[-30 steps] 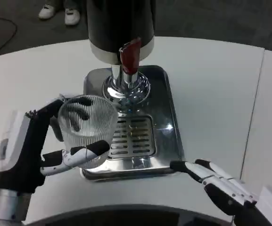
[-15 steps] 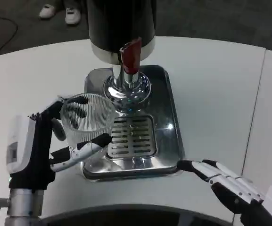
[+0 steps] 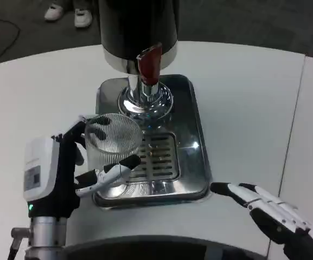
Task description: Grasp the cup under the faucet to collect the drink, then remove the cup.
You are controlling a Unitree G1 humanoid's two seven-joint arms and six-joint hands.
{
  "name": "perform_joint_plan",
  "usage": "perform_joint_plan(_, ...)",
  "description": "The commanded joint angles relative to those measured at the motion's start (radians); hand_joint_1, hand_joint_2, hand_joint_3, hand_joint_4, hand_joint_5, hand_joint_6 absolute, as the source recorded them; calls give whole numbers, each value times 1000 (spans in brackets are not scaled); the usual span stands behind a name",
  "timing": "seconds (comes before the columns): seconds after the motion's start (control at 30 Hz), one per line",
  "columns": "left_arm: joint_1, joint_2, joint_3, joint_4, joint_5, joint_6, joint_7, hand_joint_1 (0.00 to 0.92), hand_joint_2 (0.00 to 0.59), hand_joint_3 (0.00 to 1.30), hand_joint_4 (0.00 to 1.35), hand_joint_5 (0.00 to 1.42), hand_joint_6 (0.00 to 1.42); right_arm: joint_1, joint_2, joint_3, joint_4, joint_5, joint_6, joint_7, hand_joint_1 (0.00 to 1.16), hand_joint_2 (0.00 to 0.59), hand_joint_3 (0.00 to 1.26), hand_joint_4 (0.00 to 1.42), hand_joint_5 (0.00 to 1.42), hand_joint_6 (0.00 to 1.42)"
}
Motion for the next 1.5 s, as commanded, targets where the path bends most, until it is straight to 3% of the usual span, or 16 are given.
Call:
perform_joint_plan(0.03,-50,-11,-16,57,-26,18,46,690,84,772,875,1006,1082,-1,1,-9,-15,12,0,11,245,502,134,116,71,102)
perform_joint_plan(0.5,-140,-28,-76,157,-55,78,13,689,84,772,887,1018,1090,-9,10,1,-15,1,14,17,245,502,143,122,82,111)
perform_joint_plan(1.5,-211,-56,-160,192,-127,108,-177,680,100,747,858,971,1017,20,27,-6,-15,11,5,9,244,502,164,139,108,129)
